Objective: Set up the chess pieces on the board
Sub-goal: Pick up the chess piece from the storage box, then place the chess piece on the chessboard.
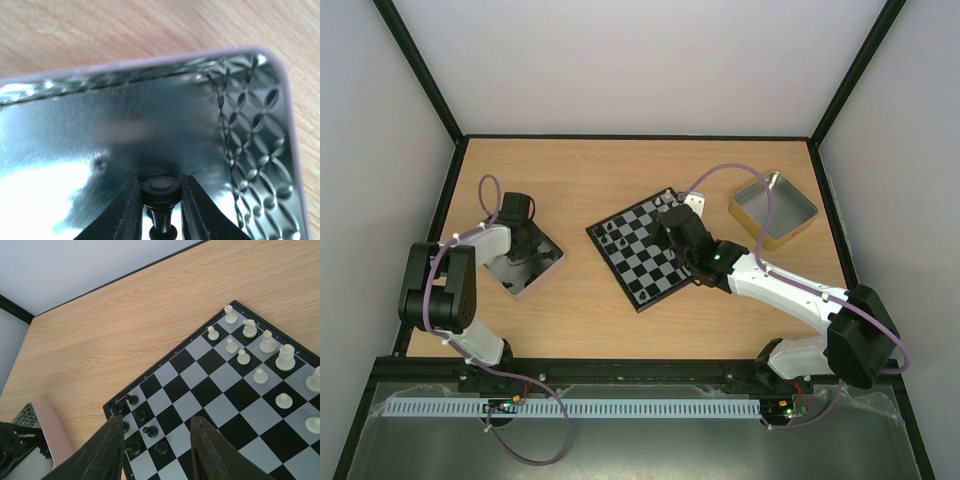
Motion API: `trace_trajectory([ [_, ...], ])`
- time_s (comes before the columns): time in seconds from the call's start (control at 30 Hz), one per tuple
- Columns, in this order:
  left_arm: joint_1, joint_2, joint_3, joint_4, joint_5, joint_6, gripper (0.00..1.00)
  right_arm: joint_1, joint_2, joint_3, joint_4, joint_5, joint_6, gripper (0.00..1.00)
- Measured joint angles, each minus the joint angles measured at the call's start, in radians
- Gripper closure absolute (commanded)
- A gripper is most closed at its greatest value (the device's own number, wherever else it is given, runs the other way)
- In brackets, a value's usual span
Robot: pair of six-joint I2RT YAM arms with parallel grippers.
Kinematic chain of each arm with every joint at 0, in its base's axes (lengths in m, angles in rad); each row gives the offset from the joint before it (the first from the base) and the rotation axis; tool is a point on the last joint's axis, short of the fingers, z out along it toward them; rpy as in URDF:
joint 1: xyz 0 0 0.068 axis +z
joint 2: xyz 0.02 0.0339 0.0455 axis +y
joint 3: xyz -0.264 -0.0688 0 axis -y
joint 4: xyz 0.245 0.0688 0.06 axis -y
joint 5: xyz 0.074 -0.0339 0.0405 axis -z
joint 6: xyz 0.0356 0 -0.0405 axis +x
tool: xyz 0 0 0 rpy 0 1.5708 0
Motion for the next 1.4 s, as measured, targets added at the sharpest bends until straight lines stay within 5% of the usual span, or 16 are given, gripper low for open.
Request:
trace_trajectory([
  [0.43,0.0,-0.256,-0.063,-0.04,0.097,-0.05,0.88,0.0,0.0,0.0,0.033,-0.063,-0.004,0.61],
  [0.9,-0.009,-0.421,-0.143,0.054,0.46,-0.317,0.87,0.005,0.074,-0.028,0.224,-0.36,-0.034,0.31],
  [1.4,-0.101,-0.43,-0.22,0.327,0.701,-0.698,0.85,0.091,0.262,0.041,0.314,-0.508,-0.018,0.41],
])
